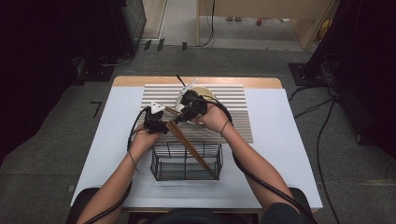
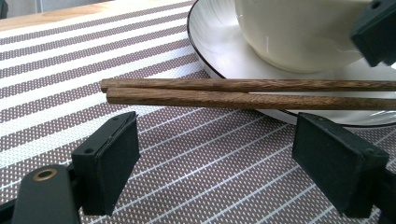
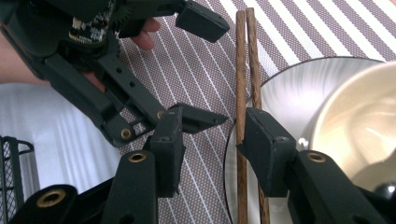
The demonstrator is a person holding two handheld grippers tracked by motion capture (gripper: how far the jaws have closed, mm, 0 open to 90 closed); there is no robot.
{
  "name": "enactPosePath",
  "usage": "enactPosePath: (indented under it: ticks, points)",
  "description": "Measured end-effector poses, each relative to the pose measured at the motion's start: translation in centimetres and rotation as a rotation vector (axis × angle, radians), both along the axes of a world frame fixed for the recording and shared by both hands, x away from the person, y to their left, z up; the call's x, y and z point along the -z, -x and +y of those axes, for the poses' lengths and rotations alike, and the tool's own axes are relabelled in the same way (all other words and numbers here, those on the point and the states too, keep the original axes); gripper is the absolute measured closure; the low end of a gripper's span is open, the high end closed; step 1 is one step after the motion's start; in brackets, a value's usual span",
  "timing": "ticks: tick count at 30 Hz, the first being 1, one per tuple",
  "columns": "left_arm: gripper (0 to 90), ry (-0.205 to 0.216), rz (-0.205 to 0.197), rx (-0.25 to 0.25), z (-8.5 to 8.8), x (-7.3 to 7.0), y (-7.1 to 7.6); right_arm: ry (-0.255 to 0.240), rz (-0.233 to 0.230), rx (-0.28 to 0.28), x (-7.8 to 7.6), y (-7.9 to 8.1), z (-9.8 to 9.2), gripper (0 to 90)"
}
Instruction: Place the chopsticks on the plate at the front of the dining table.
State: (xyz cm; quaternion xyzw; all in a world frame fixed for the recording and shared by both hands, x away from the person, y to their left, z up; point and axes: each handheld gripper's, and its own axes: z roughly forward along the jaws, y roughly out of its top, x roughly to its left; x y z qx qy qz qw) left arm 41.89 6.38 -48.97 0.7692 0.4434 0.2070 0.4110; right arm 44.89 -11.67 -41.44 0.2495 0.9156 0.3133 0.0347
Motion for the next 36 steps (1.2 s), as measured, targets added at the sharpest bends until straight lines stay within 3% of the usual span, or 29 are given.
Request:
enactPosePath:
  ticks: [11, 23, 33, 36]
  points:
    - [15.5, 0.018, 0.013, 0.025, -0.6, -0.5, 0.4, -0.070, -0.022, 0.013, 0.2, 1.5, -2.6, 58.6]
    - [15.6, 0.015, -0.016, 0.040, -0.6, -0.5, 0.6, -0.102, -0.039, 0.049, 0.9, 3.0, -5.2, 58.1]
    - [15.6, 0.043, -0.025, 0.063, -0.9, -0.2, 0.8, -0.123, -0.059, 0.076, 1.4, 4.2, -7.2, 56.5]
    - [20.6, 0.044, -0.025, 0.059, -1.0, -0.1, 0.8, -0.129, -0.080, 0.093, 1.6, 4.6, -8.0, 55.1]
